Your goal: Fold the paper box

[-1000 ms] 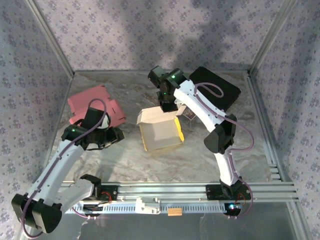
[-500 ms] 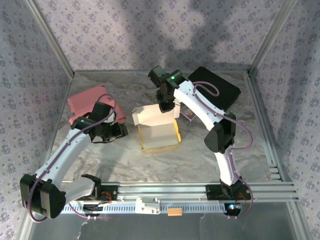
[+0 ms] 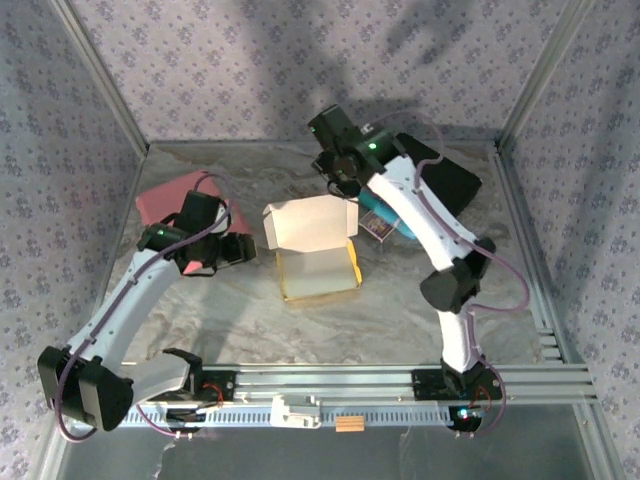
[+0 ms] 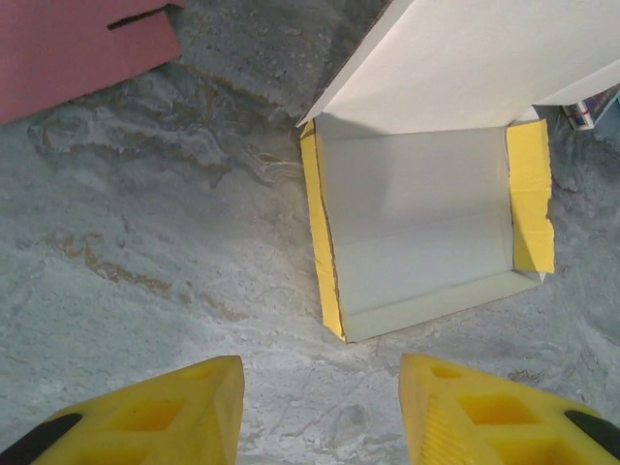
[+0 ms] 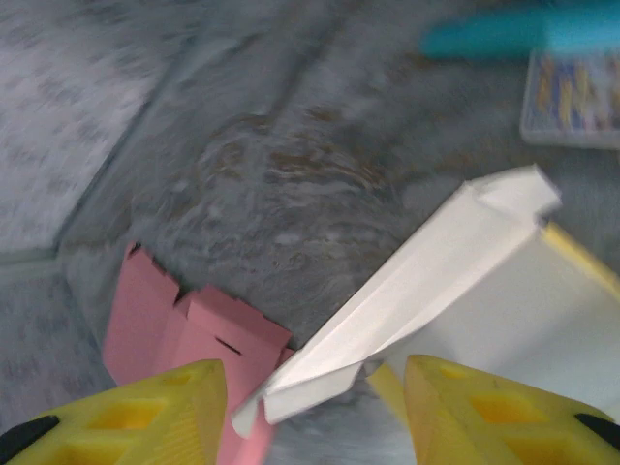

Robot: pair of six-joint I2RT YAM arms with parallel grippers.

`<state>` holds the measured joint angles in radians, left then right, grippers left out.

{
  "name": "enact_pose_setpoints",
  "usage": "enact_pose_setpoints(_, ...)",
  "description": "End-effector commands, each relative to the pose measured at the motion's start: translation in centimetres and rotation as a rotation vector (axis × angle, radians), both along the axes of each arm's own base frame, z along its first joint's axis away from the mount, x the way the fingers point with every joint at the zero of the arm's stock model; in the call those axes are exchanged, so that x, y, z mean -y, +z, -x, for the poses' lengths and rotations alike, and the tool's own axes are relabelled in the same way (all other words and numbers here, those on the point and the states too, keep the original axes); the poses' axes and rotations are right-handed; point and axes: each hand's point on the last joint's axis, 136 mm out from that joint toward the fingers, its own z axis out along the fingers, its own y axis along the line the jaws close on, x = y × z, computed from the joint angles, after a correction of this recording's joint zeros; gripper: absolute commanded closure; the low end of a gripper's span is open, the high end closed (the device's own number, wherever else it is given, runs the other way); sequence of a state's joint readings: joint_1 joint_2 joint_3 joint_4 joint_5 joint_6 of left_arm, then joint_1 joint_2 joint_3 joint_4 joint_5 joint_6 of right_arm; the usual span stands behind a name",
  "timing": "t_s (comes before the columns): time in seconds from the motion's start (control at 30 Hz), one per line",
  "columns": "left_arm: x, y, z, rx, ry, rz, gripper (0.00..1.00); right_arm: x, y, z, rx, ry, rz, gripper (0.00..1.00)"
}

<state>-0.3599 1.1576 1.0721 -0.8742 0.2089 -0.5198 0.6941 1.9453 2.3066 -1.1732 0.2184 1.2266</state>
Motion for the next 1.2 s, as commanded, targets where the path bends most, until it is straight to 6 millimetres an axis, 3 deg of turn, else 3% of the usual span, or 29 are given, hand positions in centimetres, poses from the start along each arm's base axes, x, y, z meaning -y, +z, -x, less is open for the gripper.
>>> enact_pose_setpoints(0.0, -0.1, 0.7, -1.5, 0.044, -0.056, -0.052, 0.52, 0.9, 3.2, -0.1, 0.272, 0.446, 0.241, 0.46)
enact_pose_setpoints(0.07, 0.3, 0.7, -2.3, 0.050, -0.084, -0.064, 0.52, 1.9, 1.7, 1.1, 0.314, 0.640, 0.332, 0.47)
enact_pose_setpoints(0.17, 0.5, 0.2, -3.5, 0.056, -0.111, -0.097, 0.52, 5.3, -2.9, 2.7, 0.269, 0.796, 0.349, 0.47)
enact_pose_setpoints(0.3, 0.7, -1.2, -4.9, 0.069, -0.148, -0.140, 0.52, 9.5, -7.7, 4.0, 0.219, 0.843, 0.161, 0.46)
enact_pose_setpoints(0.4, 1.4, -1.9, -6.0, 0.085, -0.173, -0.128, 0.52, 10.6, -10.9, 4.7, 0.194, 0.883, 0.158, 0.46)
enact_pose_setpoints(0.53, 2.0, -2.4, -7.2, 0.108, -0.188, -0.119, 0.51, 10.1, -12.7, 4.5, 0.203, 0.944, 0.159, 0.46)
enact_pose_setpoints(0.67, 2.4, -2.9, -8.5, 0.132, -0.206, -0.110, 0.51, 9.7, -14.3, 3.0, 0.193, 0.980, 0.188, 0.47)
enact_pose_setpoints(0.9, 3.7, -2.8, -10.0, 0.148, -0.250, -0.068, 0.51, 8.7, -15.4, -0.3, 0.190, 1.033, 0.189, 0.50)
enact_pose_setpoints(1.17, 4.2, -3.5, -10.7, 0.124, -0.259, -0.058, 0.52, 4.9, -15.6, -0.9, 0.209, 1.141, 0.133, 0.51)
